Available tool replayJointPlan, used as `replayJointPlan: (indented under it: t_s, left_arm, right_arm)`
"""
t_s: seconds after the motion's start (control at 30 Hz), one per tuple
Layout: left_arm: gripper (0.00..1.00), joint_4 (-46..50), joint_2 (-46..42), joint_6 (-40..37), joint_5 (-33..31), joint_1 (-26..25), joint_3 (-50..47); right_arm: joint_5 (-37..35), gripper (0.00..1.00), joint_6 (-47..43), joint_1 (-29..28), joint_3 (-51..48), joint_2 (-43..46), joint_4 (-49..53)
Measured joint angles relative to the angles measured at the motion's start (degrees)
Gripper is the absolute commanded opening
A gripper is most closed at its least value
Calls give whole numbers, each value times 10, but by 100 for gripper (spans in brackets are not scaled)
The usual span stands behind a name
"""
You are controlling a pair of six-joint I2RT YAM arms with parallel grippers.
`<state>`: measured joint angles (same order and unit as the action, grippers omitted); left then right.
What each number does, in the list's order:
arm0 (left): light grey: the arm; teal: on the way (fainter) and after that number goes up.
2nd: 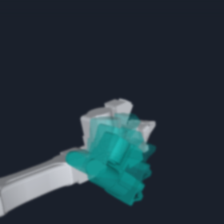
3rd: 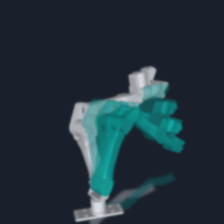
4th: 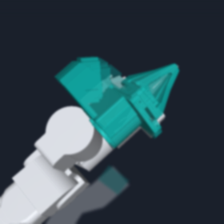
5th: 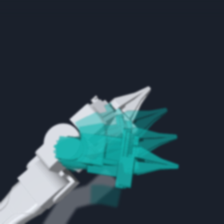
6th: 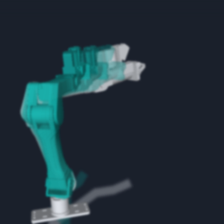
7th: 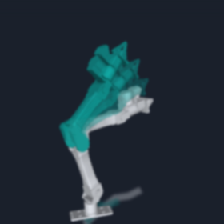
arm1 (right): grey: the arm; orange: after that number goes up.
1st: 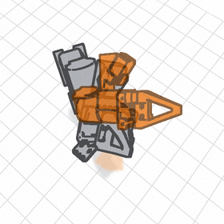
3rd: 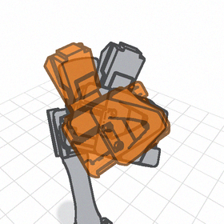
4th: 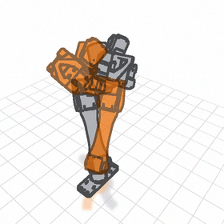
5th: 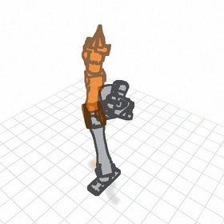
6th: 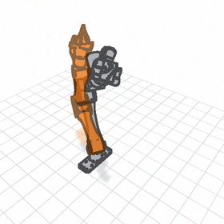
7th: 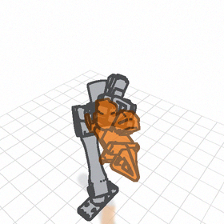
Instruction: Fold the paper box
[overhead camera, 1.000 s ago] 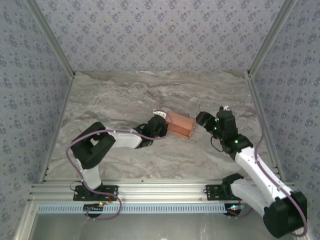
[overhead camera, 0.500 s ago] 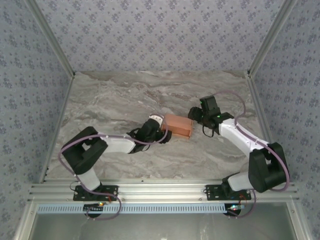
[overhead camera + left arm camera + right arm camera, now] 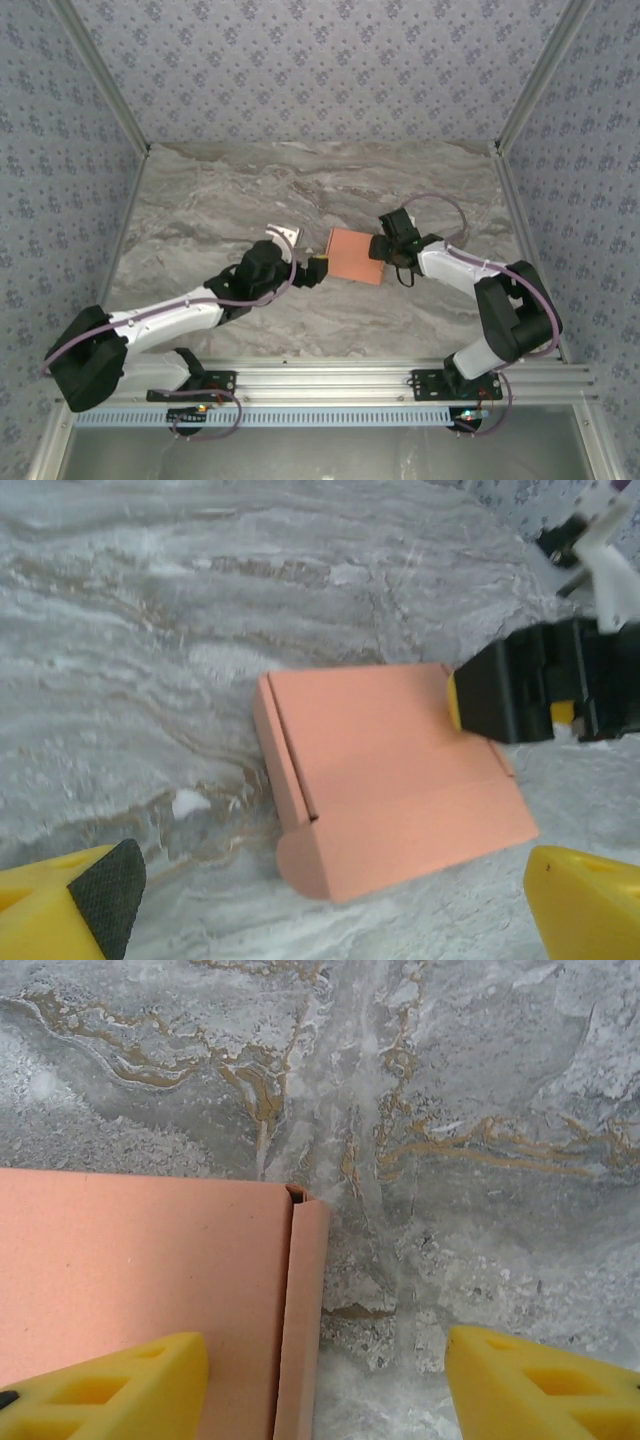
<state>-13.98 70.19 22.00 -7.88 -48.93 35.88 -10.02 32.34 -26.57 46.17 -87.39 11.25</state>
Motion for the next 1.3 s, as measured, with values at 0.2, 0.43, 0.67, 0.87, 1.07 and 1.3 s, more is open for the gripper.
replayJointPlan:
  t_s: [0.2,0.43,0.67,0.87,1.07,1.3]
  left_arm:
    - [98,54,143,-14,38,63,144]
    - [88,87,261,1,92,83,152]
    - [86,82,299,3,128,87,162]
    - [86,80,302,4,132,87,162]
    - [86,91,302,6,131,87,167]
    - [86,96,302,15,130,87,169]
  right_arm:
    - [-7,69,-11,-1,0,7,4]
    - [11,68,-33,21,0,69,37]
    - [57,65,-55,30,-4,50,36]
    - [56,66,-66,24,-4,26,54]
    - [49,67,-94,9,40,30,128]
    - [60,67,-111,5,38,41,136]
